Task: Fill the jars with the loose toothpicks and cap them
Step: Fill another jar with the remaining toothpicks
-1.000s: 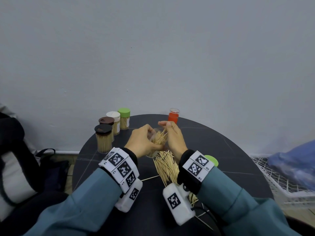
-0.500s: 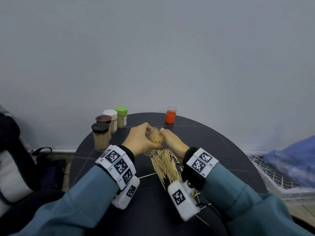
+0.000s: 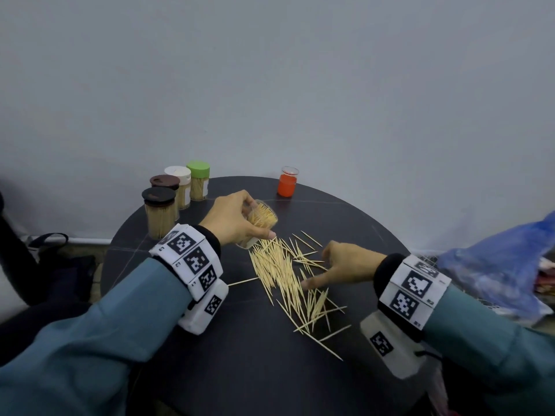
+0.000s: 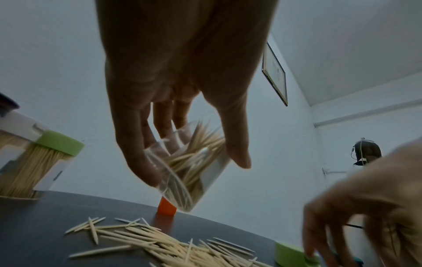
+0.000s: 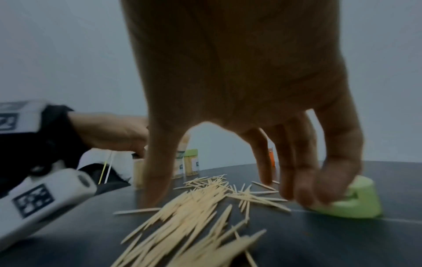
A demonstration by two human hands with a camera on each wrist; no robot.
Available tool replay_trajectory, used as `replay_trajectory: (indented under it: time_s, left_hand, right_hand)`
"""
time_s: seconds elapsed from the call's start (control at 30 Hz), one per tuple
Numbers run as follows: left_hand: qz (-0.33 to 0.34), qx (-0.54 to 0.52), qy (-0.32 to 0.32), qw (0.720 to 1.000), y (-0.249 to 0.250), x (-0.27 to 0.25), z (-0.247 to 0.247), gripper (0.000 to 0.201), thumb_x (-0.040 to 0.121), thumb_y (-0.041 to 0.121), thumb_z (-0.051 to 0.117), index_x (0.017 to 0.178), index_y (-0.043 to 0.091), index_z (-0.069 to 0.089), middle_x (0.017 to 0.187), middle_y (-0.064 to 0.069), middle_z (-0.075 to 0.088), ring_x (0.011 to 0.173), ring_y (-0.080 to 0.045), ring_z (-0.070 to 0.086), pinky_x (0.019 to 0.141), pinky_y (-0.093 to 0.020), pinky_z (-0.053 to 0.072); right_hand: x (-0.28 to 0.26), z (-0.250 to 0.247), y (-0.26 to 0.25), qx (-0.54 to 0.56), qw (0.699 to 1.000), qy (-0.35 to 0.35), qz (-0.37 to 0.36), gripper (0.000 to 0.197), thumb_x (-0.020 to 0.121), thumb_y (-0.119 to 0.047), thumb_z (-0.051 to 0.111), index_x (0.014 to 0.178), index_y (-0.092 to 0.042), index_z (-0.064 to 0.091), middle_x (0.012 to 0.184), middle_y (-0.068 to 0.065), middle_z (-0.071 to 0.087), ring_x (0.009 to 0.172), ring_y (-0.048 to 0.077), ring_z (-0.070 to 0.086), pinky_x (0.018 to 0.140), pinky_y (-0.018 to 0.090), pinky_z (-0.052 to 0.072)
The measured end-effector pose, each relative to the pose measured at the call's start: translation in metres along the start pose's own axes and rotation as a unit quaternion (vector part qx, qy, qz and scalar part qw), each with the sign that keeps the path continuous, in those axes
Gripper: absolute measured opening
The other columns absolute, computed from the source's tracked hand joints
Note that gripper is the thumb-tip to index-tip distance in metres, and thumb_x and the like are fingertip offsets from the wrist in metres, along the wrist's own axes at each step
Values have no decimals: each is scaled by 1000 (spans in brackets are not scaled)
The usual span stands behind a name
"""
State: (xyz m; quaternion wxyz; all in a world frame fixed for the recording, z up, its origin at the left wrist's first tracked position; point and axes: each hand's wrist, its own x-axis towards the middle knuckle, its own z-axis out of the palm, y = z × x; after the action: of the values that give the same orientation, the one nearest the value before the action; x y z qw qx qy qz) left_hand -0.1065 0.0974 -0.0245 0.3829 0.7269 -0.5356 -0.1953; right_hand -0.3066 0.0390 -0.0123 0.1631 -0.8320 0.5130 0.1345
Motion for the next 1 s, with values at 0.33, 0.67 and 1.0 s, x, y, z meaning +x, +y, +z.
replay_trajectory:
  time_s: [0.33,0.67,1.0]
  left_hand:
    - [0,21,0,1000,0,-2,0,64,61,36,85,112,15,52,102,3,54,91,-10,51,57,-13,35]
    - [2,9,-9,1000,-1,-2,-1,56,62,32,85,103,19,48,100,4,54,86,-7,50,53,-14,35]
    - [11,14,-2,1000,-2,2,-2,57,62,34,85,102,20,47,100,4,53,88,-8,50,55,-14,35]
  right_hand:
    - [-24,25,6,-119,989,-83,-10,104,62,-45,82,140,-10,22,136,7,43,121,24,47,99,38,45]
    - [13,21,0,-25,994,17,-102,59,71,3,74,120,-7,44,93,1,55,80,17,53,66,24,46]
    - [31,19,-16,-43,986,144,-67,30,89,-32,60,96,-3,61,101,10,64,87,22,61,75,30,49]
